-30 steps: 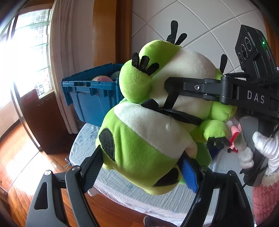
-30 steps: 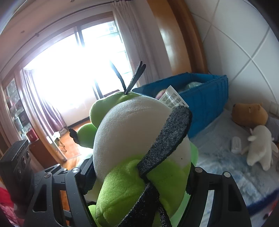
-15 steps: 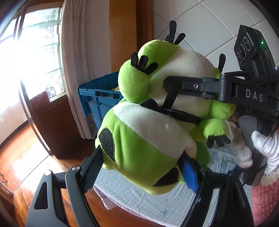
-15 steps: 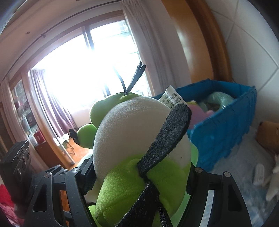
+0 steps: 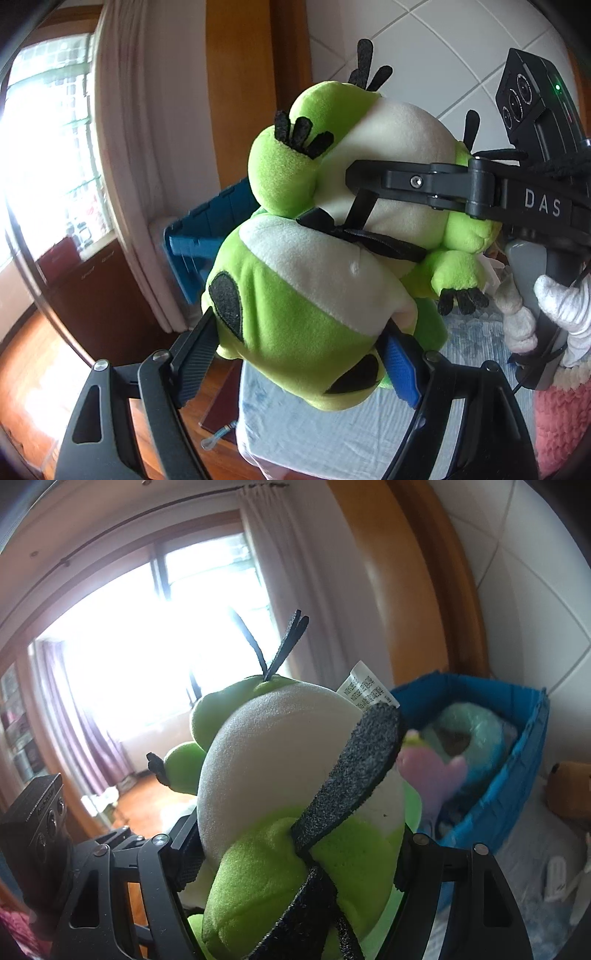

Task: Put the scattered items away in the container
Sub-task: 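Lift the frog hat with both grippers and carry it to the blue crate, then lower the frog hat into the crate and open both grippers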

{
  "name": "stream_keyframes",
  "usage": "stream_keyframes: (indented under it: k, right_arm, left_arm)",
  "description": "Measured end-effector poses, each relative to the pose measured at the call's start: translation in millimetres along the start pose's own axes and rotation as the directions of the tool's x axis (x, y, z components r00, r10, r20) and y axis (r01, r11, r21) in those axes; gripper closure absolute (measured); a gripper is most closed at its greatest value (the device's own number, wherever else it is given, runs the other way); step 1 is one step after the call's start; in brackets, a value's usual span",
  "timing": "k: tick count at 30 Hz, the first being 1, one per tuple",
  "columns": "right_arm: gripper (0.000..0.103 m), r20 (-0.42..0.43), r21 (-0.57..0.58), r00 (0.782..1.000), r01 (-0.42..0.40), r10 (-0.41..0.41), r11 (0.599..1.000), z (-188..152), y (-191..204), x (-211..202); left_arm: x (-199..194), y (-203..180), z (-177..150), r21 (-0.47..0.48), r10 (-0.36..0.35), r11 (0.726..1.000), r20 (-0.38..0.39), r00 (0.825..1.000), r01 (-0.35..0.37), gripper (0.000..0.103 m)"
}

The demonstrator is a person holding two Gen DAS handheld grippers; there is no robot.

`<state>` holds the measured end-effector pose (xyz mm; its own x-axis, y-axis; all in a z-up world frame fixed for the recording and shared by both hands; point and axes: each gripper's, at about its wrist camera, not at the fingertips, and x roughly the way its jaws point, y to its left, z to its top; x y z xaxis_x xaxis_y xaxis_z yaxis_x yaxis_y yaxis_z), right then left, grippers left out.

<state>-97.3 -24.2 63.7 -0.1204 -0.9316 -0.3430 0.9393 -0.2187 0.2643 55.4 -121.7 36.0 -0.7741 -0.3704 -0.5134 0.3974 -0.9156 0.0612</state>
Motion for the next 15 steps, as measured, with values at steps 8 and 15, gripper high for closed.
stream_keyframes:
  k: [8,15]
  right_arm:
    - [0.027,0.074,0.014,0.991,0.110,-0.110,0.994,47.6,2.0,34.9]
    - [0.026,0.102,-0.006,0.981,0.166,-0.165,0.986,88.8,-37.7,71.5]
  left_arm:
    - [42.6,42.7,51.1,0.074,-0.073,0.995,0.052,0.996,0.069,0.022]
    - [109.3,55.2,97.6,0.087,-0.081,0.993,0.076,0.994,0.074,0.022]
